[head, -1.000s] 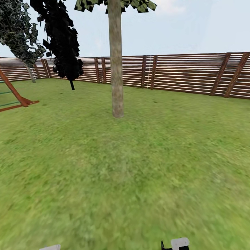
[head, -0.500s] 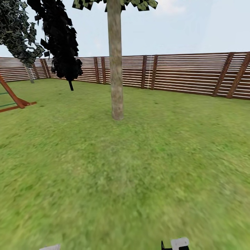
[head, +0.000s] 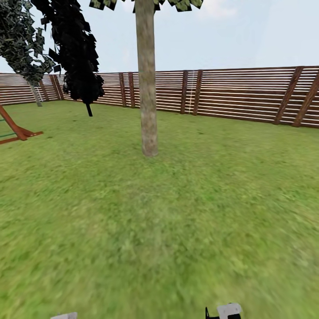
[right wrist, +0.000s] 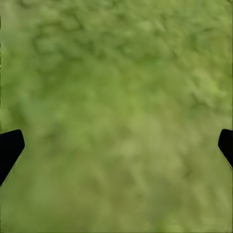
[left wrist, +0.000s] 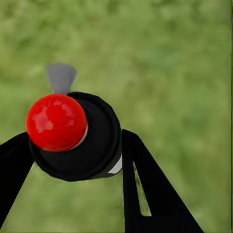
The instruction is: In the garden, pick up the pesticide atomizer on the floor and spray pesticide onto both trees until each tree trunk is fully covered.
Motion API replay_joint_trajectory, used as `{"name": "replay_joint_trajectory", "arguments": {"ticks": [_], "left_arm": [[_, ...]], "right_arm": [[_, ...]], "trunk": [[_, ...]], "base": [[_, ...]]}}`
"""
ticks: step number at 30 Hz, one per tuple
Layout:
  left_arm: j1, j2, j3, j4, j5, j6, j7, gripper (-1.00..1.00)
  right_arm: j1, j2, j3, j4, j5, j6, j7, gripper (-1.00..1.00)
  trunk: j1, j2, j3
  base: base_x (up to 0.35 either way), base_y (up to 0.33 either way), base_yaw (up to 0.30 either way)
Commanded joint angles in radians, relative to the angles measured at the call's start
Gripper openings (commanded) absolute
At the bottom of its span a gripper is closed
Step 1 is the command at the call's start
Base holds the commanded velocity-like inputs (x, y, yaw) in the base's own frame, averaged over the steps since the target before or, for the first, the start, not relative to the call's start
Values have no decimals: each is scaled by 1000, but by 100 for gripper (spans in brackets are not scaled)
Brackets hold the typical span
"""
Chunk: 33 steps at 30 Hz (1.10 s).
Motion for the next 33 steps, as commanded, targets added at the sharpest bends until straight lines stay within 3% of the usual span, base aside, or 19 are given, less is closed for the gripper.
{"name": "replay_joint_trajectory", "arguments": {"ticks": [1,9,14,21,26,33], "left_arm": [[0,-2,0,0,0,0,-2,-100],[0,-5,0,1,1,0,-5,-100],[0,-7,-3,1,0,1,-6,-100],[0,-7,-2,1,1,1,-3,-100],[0,-8,-3,3,0,1,3,-100],[0,-8,-3,3,-1,1,3,-100]], "right_arm": [[0,1,0,0,-1,0,1,100],[0,-11,-1,-15,1,-2,2,100],[0,-44,3,-20,2,-4,4,100],[0,-40,5,-23,2,-4,4,100],[0,-42,1,-99,0,-7,-2,100],[0,-41,2,-73,0,-7,-3,100]], "trunk": [[0,0,0],[0,0,0],[0,0,0],[0,0,0],[0,0,0],[0,0,0]], "base": [[337,0,0],[336,0,0],[336,0,0],[336,0,0],[336,0,0],[336,0,39]]}}
